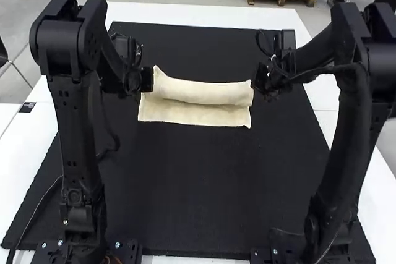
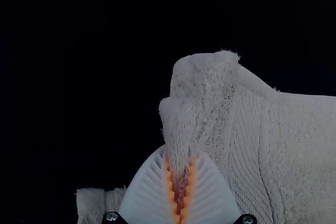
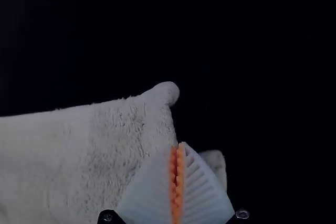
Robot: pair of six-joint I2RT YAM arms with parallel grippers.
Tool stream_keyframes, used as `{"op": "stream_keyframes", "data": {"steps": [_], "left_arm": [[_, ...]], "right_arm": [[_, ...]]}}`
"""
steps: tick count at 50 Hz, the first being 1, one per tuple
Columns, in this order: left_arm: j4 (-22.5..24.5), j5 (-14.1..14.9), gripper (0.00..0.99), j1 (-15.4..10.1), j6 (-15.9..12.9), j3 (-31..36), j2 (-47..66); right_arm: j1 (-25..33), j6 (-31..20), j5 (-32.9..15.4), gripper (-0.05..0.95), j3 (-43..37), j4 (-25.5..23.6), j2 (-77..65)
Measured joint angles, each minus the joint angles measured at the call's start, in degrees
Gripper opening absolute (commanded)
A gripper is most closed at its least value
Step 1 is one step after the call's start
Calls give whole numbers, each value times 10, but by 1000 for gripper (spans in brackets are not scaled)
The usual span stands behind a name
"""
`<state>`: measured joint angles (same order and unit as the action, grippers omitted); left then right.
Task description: Fold the towel.
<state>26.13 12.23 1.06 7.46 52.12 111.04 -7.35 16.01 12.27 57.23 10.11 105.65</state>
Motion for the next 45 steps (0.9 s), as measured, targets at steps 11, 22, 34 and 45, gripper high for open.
{"op": "stream_keyframes", "data": {"steps": [11, 22, 34, 45], "left_arm": [[6, 0, 30, 0, -12, -24, 0], [16, 2, 31, 0, -20, -51, 0], [27, 2, 30, 0, -23, -78, -19], [28, 2, 31, 0, -28, -95, -23]], "right_arm": [[1, -7, 4, -2, -43, 15, -2], [1, -9, 4, -2, -70, 26, -13], [1, -11, 4, -2, -85, 38, -17], [-8, -11, 4, -2, -102, 49, -17]]}}
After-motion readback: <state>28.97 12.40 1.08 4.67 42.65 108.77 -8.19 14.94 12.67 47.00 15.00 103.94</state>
